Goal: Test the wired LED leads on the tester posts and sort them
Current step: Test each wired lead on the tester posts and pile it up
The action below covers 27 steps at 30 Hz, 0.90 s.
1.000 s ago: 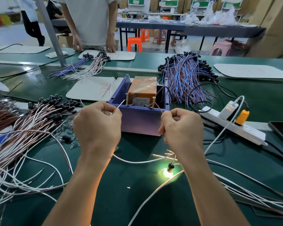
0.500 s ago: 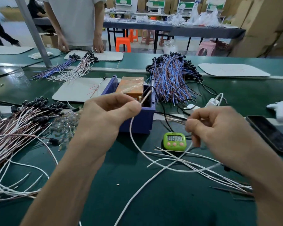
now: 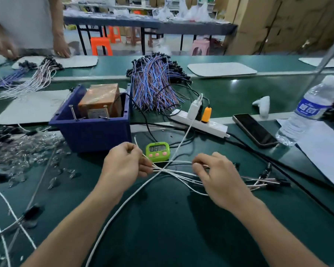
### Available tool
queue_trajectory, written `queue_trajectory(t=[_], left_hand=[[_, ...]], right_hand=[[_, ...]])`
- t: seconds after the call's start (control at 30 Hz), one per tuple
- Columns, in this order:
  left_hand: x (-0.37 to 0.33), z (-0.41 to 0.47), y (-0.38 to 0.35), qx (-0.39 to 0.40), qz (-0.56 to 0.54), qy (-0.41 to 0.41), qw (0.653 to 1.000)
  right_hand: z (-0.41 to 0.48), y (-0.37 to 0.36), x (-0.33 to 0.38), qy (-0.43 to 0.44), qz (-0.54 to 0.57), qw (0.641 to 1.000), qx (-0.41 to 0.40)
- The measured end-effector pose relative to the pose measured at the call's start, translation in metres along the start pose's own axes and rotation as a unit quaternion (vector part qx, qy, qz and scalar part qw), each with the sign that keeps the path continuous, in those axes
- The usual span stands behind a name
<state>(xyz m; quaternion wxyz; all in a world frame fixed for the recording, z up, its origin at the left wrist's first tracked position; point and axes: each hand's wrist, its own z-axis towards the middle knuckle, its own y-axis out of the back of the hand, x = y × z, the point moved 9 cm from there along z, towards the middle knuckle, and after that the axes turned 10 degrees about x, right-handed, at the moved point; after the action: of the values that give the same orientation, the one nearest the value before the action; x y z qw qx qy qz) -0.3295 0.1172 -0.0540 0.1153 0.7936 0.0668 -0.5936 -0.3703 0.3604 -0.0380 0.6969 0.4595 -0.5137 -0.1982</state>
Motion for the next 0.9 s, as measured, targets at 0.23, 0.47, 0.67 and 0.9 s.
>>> queue_trajectory(t=[0.23,0.47,0.67,0.9], left_hand=[[-0.057,-0.040,0.015,-0.132,0.571,-0.107,0.803],[-0.048,-0.039,-0.118,0.119,0.533,-0.295,0.784],[-0.040,-0.023,-0.121,0.034,0.589,-0.331,0.737],[-0.048,-0.014,-0.085,0.009,0.498,-0.331,0.802]], right_hand=[[-0.008,-0.020,0.000,0.051,-0.008,0.999,0.011],[-0.014,-0.014,-0.005,0.046,0.010,0.998,-0.045],[-0.021,-0.001,-0.013,0.026,0.044,0.996,-0.072],[-0.027,0.011,-0.022,0.032,-0.055,0.998,-0.014]])
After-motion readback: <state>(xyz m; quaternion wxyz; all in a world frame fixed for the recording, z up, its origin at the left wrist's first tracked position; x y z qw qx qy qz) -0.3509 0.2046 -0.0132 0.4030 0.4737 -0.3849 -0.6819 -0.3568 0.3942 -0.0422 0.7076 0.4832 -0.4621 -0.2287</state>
